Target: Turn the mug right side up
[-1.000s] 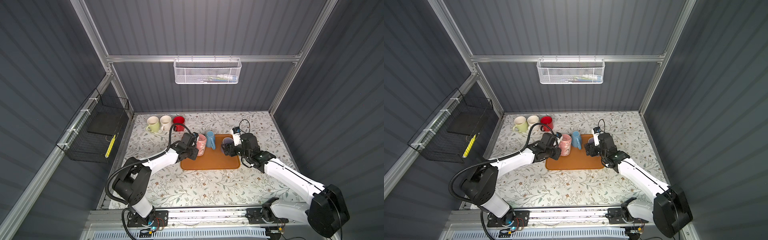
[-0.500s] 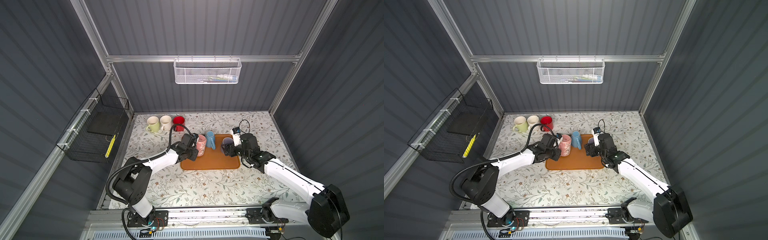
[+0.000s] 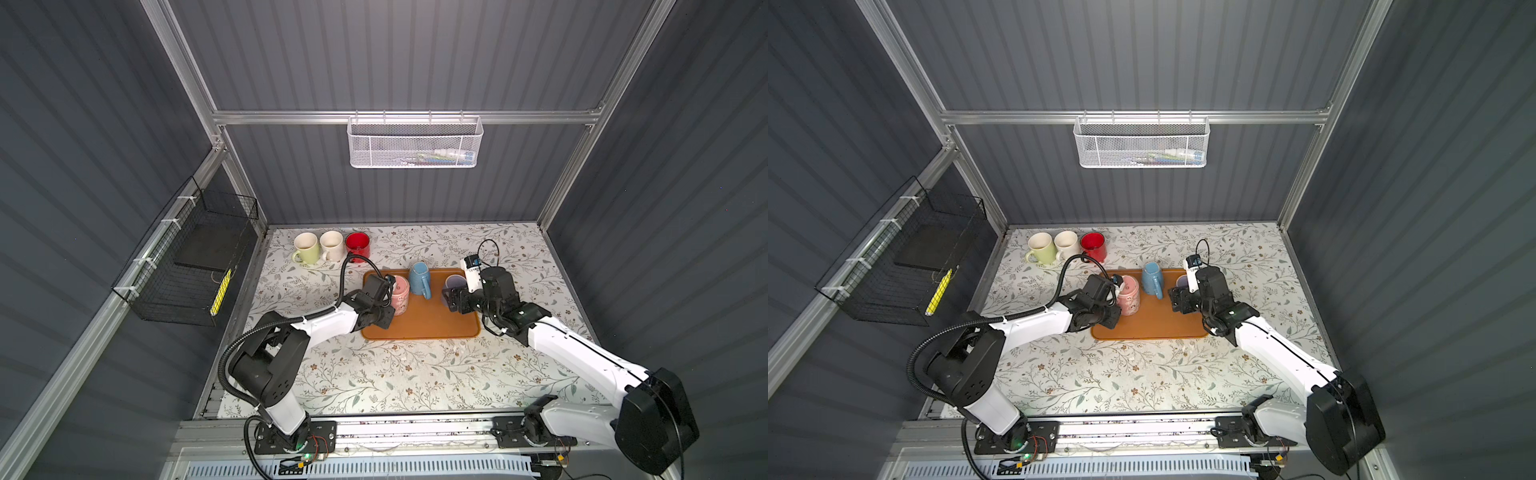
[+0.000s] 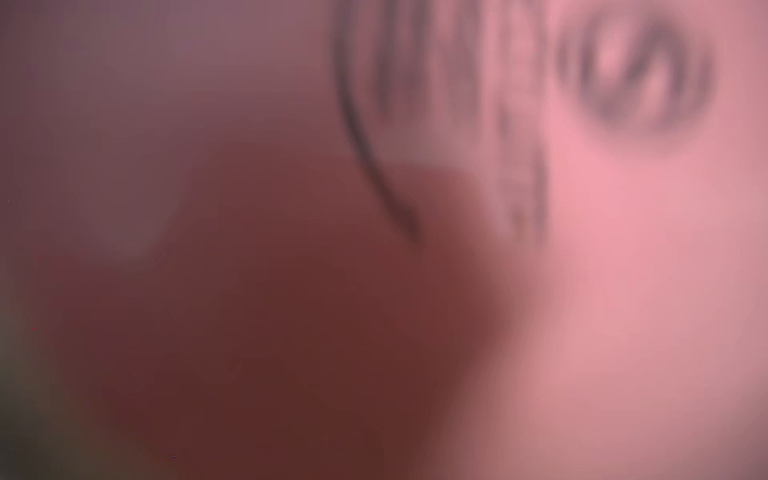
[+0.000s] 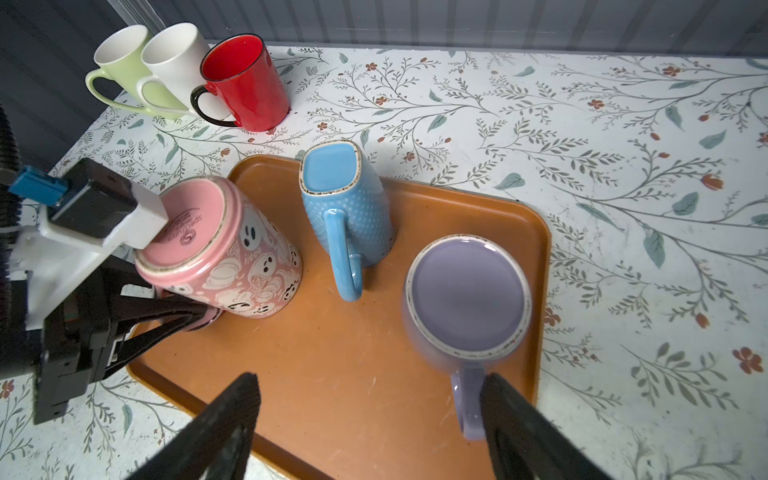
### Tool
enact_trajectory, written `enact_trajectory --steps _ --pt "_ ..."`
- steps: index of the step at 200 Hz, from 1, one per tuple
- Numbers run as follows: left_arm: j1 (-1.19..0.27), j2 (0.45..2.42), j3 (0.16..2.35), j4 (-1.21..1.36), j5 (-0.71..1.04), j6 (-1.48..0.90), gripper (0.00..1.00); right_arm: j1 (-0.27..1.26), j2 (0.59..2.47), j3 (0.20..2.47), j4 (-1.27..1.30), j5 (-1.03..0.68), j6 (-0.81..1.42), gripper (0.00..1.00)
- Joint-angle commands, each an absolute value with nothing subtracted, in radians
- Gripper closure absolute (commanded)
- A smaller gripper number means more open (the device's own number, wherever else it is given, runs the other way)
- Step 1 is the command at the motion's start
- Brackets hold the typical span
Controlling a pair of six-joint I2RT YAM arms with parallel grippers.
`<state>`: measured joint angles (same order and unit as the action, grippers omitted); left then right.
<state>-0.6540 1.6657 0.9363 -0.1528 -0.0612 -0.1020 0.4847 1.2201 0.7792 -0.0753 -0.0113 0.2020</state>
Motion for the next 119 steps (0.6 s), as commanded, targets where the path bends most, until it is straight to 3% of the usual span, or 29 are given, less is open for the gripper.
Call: enact_trajectory --steps 1,35,119 --pt "-0.658 1.672 0.918 -0.169 -0.079 -0.106 0.67 0.481 1.23 0.778 -0.072 -0.001 0.209 0.15" --pt "-0.658 1.676 0.925 -0.198 -0.068 -0.092 0.62 0.481 1.234 0.779 -0.069 -0.003 0.209 0.15" --pt "-0.658 1.688 0.909 -0.228 -0.063 -0.048 0.61 0.48 1.243 0.775 -0.058 -0.007 0.213 0.15"
